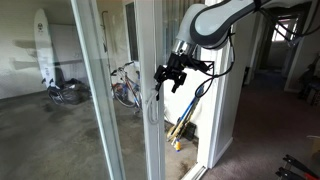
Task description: Slide the glass door to the right
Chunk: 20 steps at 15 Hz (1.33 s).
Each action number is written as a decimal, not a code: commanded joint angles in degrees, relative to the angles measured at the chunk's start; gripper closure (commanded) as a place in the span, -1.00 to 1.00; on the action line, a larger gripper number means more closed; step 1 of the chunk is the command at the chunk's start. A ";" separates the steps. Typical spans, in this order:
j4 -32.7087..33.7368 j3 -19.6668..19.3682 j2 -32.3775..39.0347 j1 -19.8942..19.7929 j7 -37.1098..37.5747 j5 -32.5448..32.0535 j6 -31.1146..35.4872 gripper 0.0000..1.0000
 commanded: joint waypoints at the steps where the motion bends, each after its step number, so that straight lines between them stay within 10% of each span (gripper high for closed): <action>1: 0.65 0.55 1.06 -0.02 -0.05 1.59 2.13 -1.00; 20: 3.81 -2.40 5.19 0.56 4.44 -0.69 -0.11 -1.00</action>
